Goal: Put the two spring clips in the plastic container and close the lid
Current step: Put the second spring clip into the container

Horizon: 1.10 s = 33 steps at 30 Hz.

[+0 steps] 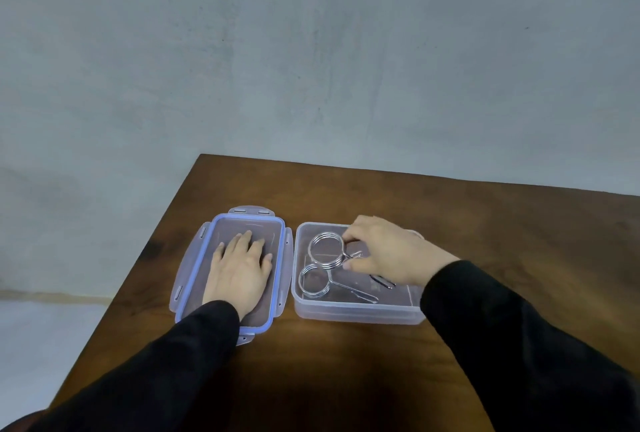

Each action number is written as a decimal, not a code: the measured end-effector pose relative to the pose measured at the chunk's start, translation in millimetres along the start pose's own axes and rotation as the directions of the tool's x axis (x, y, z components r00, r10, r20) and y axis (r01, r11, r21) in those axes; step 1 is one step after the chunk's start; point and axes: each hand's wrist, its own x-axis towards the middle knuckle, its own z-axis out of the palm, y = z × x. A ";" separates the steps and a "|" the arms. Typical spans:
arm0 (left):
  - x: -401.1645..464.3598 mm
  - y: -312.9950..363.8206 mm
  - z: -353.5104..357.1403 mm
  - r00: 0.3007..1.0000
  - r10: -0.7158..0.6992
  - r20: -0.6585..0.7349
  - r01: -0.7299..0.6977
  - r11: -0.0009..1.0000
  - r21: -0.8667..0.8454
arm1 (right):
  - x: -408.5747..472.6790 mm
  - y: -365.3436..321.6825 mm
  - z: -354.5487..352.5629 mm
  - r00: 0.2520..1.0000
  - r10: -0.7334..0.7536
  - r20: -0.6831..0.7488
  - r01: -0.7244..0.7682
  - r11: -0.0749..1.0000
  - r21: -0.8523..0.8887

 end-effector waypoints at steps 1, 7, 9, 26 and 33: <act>-0.3 0.1 -0.3 1.000 0.003 -0.002 -0.003 1.000 -0.001 | 3.2 -3.4 7.5 1.000 -0.012 0.020 0.013 0.999 -0.035; 0.1 0.4 0.0 1.000 0.004 -0.003 -0.004 1.000 0.000 | 14.5 -6.7 34.9 0.997 -0.005 0.077 0.013 0.994 -0.105; 0.5 -0.2 0.0 1.000 0.000 -0.001 0.000 1.000 0.001 | 15.4 -4.4 39.3 0.996 0.015 0.089 -0.005 0.994 -0.111; 1.1 -0.3 1.8 1.000 -0.007 0.001 0.007 1.000 0.007 | 17.3 -0.2 54.0 0.995 0.005 0.099 0.004 0.996 -0.093; 1.1 0.0 1.5 1.000 -0.008 -0.005 0.008 1.000 0.002 | 17.1 -1.5 52.7 0.996 0.015 0.093 -0.007 0.996 -0.087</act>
